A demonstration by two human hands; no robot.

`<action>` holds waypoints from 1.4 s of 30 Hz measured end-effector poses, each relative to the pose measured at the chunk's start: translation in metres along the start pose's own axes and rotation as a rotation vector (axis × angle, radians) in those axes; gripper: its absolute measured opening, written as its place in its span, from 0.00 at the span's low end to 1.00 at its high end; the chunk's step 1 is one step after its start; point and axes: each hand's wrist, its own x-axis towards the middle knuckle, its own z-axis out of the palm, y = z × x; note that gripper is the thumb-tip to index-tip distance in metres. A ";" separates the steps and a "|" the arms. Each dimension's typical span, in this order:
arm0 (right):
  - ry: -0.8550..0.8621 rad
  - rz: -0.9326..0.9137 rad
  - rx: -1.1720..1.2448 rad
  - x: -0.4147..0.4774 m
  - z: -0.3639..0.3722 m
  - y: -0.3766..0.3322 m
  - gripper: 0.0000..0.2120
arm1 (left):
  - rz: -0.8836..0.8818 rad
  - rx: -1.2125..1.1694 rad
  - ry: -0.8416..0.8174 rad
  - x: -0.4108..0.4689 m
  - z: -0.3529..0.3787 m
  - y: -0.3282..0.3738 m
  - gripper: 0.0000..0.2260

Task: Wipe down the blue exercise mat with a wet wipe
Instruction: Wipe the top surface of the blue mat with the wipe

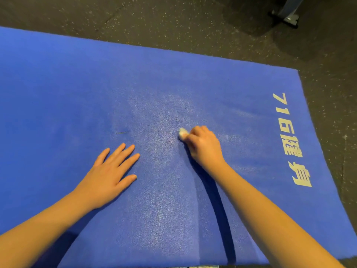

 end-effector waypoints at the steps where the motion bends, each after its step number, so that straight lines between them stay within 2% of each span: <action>1: 0.065 0.130 -0.019 0.008 0.001 0.008 0.02 | -0.040 -0.009 0.013 0.007 0.000 -0.005 0.32; 3: 0.204 0.376 0.037 0.018 0.005 0.009 0.06 | -0.106 -0.030 0.026 0.017 0.000 -0.013 0.34; 4: 0.256 0.423 0.069 0.019 0.010 0.002 0.07 | -0.112 -0.024 0.031 0.020 0.001 -0.013 0.34; 6: 0.195 0.299 0.111 0.012 0.016 -0.016 0.01 | -0.100 0.012 0.032 0.020 0.002 -0.010 0.32; 8: 0.059 0.047 0.090 0.004 0.015 -0.023 0.08 | -0.098 0.019 0.037 0.019 0.003 -0.008 0.30; 10: -0.021 -0.074 0.070 0.010 0.006 -0.013 0.08 | -0.103 0.005 0.037 0.018 0.002 -0.007 0.30; 12: 0.038 0.043 0.036 0.025 0.003 0.002 0.08 | -0.107 -0.009 0.038 0.019 0.001 -0.007 0.30; 14: 0.164 0.323 0.059 0.040 0.007 0.012 0.07 | -0.095 -0.008 0.034 0.020 0.000 -0.008 0.30; 16: 0.239 0.398 0.089 0.045 0.016 0.006 0.04 | -0.081 -0.012 0.026 0.021 -0.001 -0.011 0.30; 17: 0.212 0.345 0.100 0.043 0.021 -0.001 0.02 | -0.071 -0.014 0.022 0.023 -0.002 -0.013 0.30; 20: 0.008 0.016 0.074 0.034 0.022 -0.012 0.10 | -0.024 0.026 0.022 0.037 -0.007 -0.023 0.30; 22: -0.032 -0.088 0.005 0.040 0.017 -0.001 0.12 | -0.036 0.055 0.042 0.052 -0.011 -0.028 0.30; 24: 0.022 0.032 -0.034 0.054 0.016 0.015 0.12 | -0.090 0.051 0.044 0.064 -0.015 -0.034 0.29; 27: 0.116 0.380 0.042 0.073 0.020 0.021 0.13 | -0.102 0.082 0.023 0.069 -0.012 -0.039 0.31; 28: 0.133 0.400 0.040 0.075 0.024 0.013 0.14 | -0.088 0.101 0.026 0.068 -0.010 -0.039 0.31; 29: 0.128 0.348 0.019 0.074 0.029 0.004 0.14 | -0.081 0.114 0.032 0.067 -0.009 -0.039 0.31; 32: 0.040 0.040 -0.059 0.061 0.034 -0.007 0.16 | -0.090 0.113 0.048 0.067 -0.008 -0.036 0.32; 35: -0.057 -0.097 -0.143 0.061 0.029 0.008 0.20 | -0.093 0.089 0.050 0.066 -0.007 -0.036 0.31; 37: -0.148 -0.043 -0.238 0.066 0.028 0.017 0.27 | -0.090 0.081 0.046 0.066 -0.007 -0.037 0.31; 39: -0.222 0.125 -0.209 0.076 0.026 0.020 0.34 | -0.088 0.077 0.039 0.067 -0.008 -0.036 0.31; 42: -0.254 0.356 -0.087 0.090 0.031 0.014 0.35 | -0.081 0.060 0.032 0.067 -0.009 -0.037 0.31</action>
